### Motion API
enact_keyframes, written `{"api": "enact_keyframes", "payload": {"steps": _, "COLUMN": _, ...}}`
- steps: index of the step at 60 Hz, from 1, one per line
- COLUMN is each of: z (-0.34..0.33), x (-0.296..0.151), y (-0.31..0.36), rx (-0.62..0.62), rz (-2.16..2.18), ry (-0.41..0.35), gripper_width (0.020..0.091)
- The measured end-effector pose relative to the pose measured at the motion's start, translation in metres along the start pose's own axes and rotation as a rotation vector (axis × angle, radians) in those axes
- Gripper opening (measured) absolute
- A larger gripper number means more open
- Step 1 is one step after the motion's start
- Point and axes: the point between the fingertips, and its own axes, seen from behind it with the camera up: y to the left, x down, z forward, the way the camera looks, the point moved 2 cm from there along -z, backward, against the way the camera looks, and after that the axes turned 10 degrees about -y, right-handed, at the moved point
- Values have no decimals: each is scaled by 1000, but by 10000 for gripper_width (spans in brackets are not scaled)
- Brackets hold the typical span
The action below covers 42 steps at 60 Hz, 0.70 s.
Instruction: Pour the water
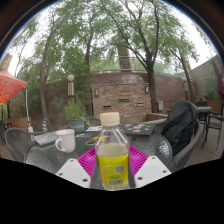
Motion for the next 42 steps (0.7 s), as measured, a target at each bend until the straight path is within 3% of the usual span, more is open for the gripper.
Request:
{"api": "enact_keyframes", "payload": {"steps": 9, "z": 13, "x": 4, "y": 1, "rx": -3, "rz": -65, "ry": 17, "gripper_width": 367}}
{"api": "enact_keyframes", "payload": {"steps": 18, "z": 22, "x": -17, "y": 2, "rx": -23, "rz": -209, "ry": 60, "gripper_width": 367}}
{"api": "enact_keyframes", "payload": {"steps": 28, "z": 98, "x": -117, "y": 8, "rx": -47, "rz": -758, "ry": -51, "gripper_width": 364}}
{"api": "enact_keyframes", "payload": {"steps": 35, "z": 145, "x": -140, "y": 64, "rx": -124, "rz": -1285, "ry": -171, "gripper_width": 364}}
{"api": "enact_keyframes", "payload": {"steps": 42, "z": 184, "x": -112, "y": 120, "rx": -255, "rz": -1791, "ry": -205, "gripper_width": 361}}
